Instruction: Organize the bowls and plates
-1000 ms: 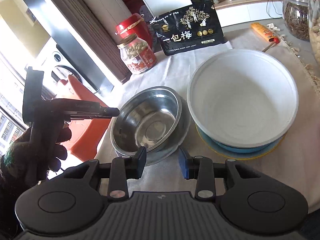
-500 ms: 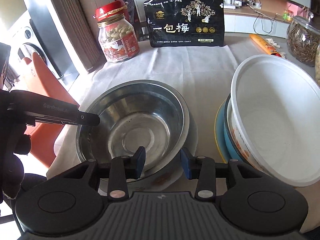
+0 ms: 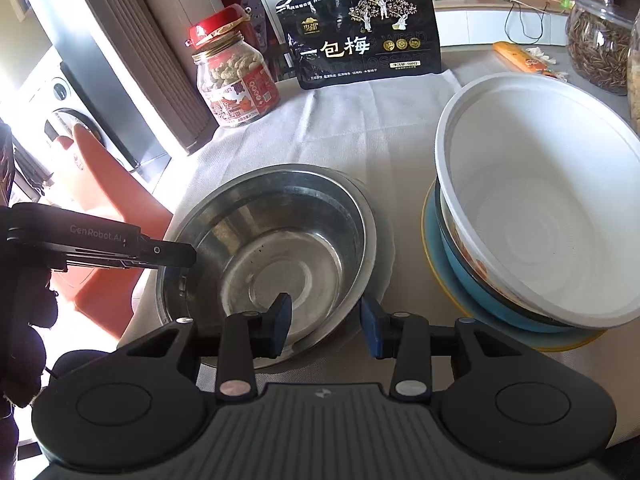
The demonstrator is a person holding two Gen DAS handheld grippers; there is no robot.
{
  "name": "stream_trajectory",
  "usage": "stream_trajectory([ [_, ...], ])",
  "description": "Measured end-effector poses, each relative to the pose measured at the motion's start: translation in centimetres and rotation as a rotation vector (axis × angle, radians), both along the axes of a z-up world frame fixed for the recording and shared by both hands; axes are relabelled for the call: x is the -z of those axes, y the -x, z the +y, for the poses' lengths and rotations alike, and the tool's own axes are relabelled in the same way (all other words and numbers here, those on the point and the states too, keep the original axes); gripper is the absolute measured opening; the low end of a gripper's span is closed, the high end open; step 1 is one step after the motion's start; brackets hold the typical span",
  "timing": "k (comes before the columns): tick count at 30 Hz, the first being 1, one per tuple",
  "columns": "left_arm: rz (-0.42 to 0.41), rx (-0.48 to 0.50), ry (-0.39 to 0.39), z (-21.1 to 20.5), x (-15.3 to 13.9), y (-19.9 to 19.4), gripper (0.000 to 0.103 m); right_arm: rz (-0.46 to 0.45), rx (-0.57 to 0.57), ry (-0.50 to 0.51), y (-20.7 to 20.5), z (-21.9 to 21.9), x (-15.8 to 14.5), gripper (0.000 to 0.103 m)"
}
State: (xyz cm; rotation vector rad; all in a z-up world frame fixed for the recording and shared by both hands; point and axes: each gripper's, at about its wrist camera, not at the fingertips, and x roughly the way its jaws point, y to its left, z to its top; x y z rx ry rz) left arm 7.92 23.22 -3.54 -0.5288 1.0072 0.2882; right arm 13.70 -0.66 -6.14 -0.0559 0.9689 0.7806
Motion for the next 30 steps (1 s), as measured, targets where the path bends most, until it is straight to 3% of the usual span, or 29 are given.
stream_trajectory([
  [3, 0.004, -0.007, -0.061, 0.0, 0.0, -0.1, 0.027, 0.041, 0.003, -0.023, 0.4, -0.6, 0.1, 0.039],
  [8, 0.034, 0.012, -0.054, 0.1, 1.3, -0.7, 0.035, 0.128, 0.033, -0.061, 0.2, -0.8, 1.1, 0.046],
  [10, 0.037, 0.005, -0.026, 0.5, 1.9, -0.9, 0.035, 0.168, 0.055, -0.085, -0.4, -0.7, 1.6, 0.047],
  [11, 0.039, 0.004, -0.015, 0.6, 2.3, -1.1, 0.034, 0.191, 0.073, -0.096, -0.8, -0.7, 1.8, 0.054],
  [14, 0.035, 0.014, 0.012, 0.9, 2.9, -1.7, 0.026, 0.240, 0.088, -0.091, -1.4, 0.1, 2.6, 0.060],
  [18, 0.043, 0.017, 0.009, 1.5, 3.1, -2.7, 0.029, 0.225, 0.072, -0.042, -0.9, 1.7, 2.8, 0.060],
  [27, 0.025, -0.017, 0.035, 2.7, 3.0, -2.2, 0.028, 0.209, 0.047, -0.060, -1.5, 2.4, 2.8, 0.058],
  [30, -0.011, -0.035, -0.026, 2.1, 1.3, -1.5, 0.028, 0.226, 0.000, -0.088, -1.5, 1.3, 1.8, 0.058],
])
